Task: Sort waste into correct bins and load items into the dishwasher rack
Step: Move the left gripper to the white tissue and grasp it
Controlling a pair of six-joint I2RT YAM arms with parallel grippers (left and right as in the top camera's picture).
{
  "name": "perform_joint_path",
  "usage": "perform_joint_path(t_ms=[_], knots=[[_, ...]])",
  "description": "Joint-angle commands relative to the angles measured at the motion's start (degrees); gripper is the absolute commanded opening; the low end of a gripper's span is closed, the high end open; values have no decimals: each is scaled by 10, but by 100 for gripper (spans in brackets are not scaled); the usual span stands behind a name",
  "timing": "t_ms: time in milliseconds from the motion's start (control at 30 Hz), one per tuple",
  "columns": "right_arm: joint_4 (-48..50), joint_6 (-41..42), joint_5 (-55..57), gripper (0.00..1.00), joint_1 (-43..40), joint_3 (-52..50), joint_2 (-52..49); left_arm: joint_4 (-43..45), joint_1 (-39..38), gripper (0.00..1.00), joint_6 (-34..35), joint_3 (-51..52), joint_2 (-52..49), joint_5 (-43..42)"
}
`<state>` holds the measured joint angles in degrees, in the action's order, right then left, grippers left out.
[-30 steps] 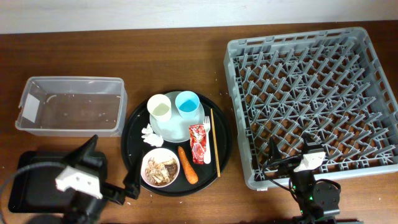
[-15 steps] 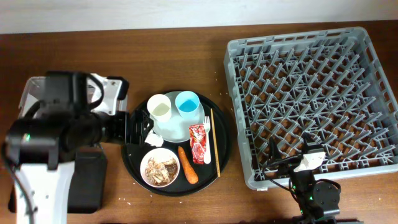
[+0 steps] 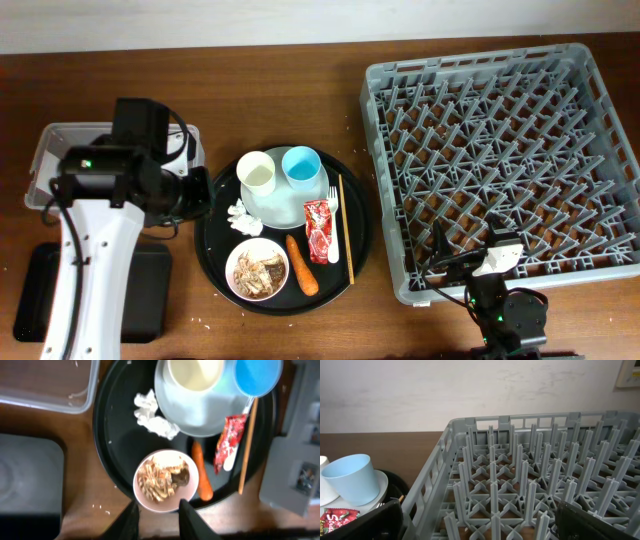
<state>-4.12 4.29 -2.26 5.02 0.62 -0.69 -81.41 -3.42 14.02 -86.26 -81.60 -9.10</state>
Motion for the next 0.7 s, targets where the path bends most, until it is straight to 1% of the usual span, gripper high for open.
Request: perform_joint_path(t_ms=[0, 33, 67, 133, 233, 267, 333, 367, 467, 667], knots=[[-2, 0, 1, 99, -3, -3, 2, 43, 0, 33, 31, 70, 0, 15], [-2, 0, 1, 99, -3, -3, 2, 62, 0, 38, 32, 90, 0, 14], [-2, 0, 1, 99, -3, -3, 2, 105, -3, 46, 33, 131, 0, 14], [-2, 0, 1, 99, -3, -3, 2, 135, -13, 47, 34, 155, -1, 10], [-2, 0, 1, 99, -3, -3, 2, 167, -44, 47, 56, 172, -1, 13], [-2, 0, 1, 99, -3, -3, 2, 179, -60, 47, 78, 175, -2, 31], [-2, 0, 1, 98, -3, -3, 2, 196, -94, 47, 136, 184, -2, 92], [-2, 0, 1, 99, -3, -3, 2, 206, -110, 47, 152, 190, -2, 115], [-2, 0, 1, 99, -3, -3, 2, 238, -141, 47, 168, 199, -10, 152], [-2, 0, 1, 99, -3, -3, 2, 261, -144, 48, 168, 199, -70, 152]])
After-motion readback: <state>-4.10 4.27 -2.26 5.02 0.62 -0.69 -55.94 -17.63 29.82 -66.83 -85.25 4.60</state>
